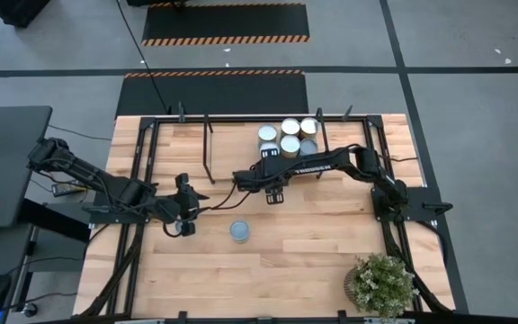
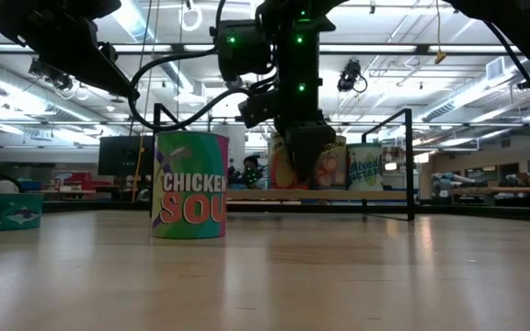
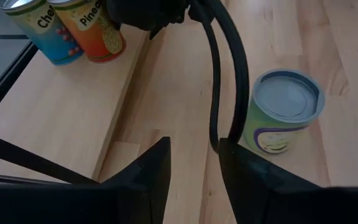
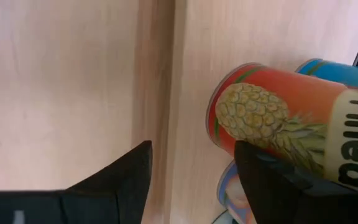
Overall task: Pick and place cans onto a shelf
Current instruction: Adjust the canned pineapple on the shelf
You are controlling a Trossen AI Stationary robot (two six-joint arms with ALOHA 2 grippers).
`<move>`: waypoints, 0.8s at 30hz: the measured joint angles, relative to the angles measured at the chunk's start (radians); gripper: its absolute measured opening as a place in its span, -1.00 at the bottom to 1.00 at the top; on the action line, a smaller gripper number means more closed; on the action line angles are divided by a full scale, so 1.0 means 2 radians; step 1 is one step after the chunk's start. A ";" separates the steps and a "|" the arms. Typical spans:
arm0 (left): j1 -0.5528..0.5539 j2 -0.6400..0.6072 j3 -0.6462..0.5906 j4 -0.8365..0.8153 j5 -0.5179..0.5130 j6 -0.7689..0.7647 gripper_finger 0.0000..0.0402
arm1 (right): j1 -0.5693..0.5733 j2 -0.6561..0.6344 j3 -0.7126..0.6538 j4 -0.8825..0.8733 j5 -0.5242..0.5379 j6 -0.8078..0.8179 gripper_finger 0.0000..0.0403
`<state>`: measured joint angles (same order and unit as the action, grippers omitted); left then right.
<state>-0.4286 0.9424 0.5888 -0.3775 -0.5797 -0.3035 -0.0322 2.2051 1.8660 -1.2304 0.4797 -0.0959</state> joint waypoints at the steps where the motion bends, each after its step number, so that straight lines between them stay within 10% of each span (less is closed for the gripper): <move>1: 0.000 0.000 0.000 0.000 0.000 0.000 -0.29 | -0.001 0.000 0.000 0.001 0.000 0.000 0.17; 24: 0.000 0.000 0.000 -0.001 0.000 0.000 -0.29 | -0.005 0.000 0.000 0.013 0.000 0.000 0.39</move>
<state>-0.4294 0.9424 0.5892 -0.3786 -0.5792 -0.3042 -0.0419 2.2051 1.8660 -1.2053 0.4801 -0.0963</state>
